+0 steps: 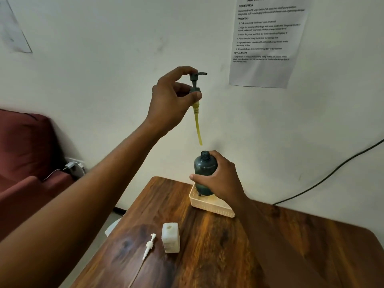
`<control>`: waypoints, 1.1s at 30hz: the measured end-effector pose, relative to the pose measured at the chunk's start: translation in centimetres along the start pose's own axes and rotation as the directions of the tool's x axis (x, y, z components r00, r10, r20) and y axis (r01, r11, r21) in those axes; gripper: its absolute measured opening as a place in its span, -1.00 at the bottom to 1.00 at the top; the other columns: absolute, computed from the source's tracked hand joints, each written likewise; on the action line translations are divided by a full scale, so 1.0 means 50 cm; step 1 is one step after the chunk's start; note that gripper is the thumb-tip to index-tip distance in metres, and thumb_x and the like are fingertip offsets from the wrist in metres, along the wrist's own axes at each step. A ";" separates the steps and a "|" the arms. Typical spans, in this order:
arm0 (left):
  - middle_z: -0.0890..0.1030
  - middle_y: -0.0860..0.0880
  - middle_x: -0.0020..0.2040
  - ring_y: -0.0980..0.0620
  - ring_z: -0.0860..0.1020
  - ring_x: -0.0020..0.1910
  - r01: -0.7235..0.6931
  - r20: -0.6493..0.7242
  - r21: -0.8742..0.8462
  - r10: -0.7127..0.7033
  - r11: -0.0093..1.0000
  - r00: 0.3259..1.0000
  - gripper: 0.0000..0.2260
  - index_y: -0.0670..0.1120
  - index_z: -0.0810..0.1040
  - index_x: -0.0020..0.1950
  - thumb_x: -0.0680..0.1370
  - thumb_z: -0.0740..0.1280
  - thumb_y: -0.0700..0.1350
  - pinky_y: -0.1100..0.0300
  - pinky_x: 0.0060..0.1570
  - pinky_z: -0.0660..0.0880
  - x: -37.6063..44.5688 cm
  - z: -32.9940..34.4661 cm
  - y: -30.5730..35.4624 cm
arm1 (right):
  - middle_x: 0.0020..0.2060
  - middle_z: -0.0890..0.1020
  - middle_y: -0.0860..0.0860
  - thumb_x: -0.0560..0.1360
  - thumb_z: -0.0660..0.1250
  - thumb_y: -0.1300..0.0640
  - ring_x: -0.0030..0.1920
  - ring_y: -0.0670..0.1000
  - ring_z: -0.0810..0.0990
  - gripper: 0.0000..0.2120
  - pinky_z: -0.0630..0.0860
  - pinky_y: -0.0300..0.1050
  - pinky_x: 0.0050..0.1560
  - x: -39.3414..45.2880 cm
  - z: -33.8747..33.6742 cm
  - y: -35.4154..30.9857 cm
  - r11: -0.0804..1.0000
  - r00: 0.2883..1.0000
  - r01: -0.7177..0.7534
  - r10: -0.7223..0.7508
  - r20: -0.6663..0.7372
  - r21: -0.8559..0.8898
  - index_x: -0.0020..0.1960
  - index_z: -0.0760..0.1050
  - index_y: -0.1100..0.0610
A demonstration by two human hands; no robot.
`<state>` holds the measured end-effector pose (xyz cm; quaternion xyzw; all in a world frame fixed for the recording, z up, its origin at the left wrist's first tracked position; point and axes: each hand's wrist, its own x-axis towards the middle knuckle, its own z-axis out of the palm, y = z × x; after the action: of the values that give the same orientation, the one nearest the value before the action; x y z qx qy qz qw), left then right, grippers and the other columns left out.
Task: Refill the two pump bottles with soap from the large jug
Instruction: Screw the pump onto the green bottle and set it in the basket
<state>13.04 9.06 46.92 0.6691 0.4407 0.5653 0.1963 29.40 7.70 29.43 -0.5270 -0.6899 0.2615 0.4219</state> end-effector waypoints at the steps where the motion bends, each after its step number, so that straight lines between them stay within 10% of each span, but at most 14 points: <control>1: 0.76 -0.07 -0.10 0.01 0.76 -0.09 0.001 0.003 -0.006 -0.001 1.000 1.000 -0.61 0.01 0.60 0.32 0.52 0.52 -0.23 -0.10 0.13 0.68 -0.001 0.002 0.004 | 0.09 0.53 -0.29 0.19 0.63 -0.23 0.07 -0.12 0.56 -0.29 0.40 -0.44 -0.02 -0.001 -0.003 -0.001 1.000 1.000 -0.002 0.002 0.002 -0.005 0.25 0.39 -0.21; 17: 0.76 -0.01 -0.09 0.16 0.73 -0.12 -0.020 0.044 0.050 0.018 0.999 0.999 -0.61 0.03 0.59 0.34 0.54 0.52 -0.19 0.47 -0.10 0.54 -0.042 0.045 0.015 | 0.23 0.58 -0.15 0.25 0.59 -0.25 0.06 -0.13 0.51 -0.28 0.40 -0.32 0.08 -0.017 -0.024 -0.020 0.997 1.000 -0.017 0.015 -0.024 -0.071 0.30 0.37 -0.16; 29: 0.74 -0.01 0.03 0.14 0.71 -0.01 0.018 0.120 0.040 -0.023 0.999 0.992 -0.58 0.04 0.55 0.36 0.55 0.52 -0.24 0.53 -0.12 0.56 -0.124 0.098 -0.018 | 0.23 0.59 -0.10 0.26 0.54 -0.34 0.02 -0.13 0.50 -0.26 0.41 -0.25 0.04 -0.001 -0.045 -0.035 0.988 0.991 -0.081 0.066 -0.117 -0.130 0.32 0.40 -0.09; 33: 0.73 -0.05 0.04 0.04 0.73 0.01 0.023 0.132 0.011 -0.024 1.000 0.991 -0.58 0.04 0.56 0.34 0.54 0.52 -0.25 0.27 0.02 0.68 -0.143 0.106 -0.035 | 0.18 0.62 -0.09 0.27 0.55 -0.31 0.05 -0.08 0.58 -0.31 0.44 -0.25 0.01 0.003 -0.057 -0.039 0.986 0.988 -0.082 0.061 -0.139 -0.146 0.28 0.42 -0.07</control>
<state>17.50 5.44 39.90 0.7007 0.4374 0.5154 0.2283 30.85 7.01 32.51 -0.5983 -0.6585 0.1874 0.4162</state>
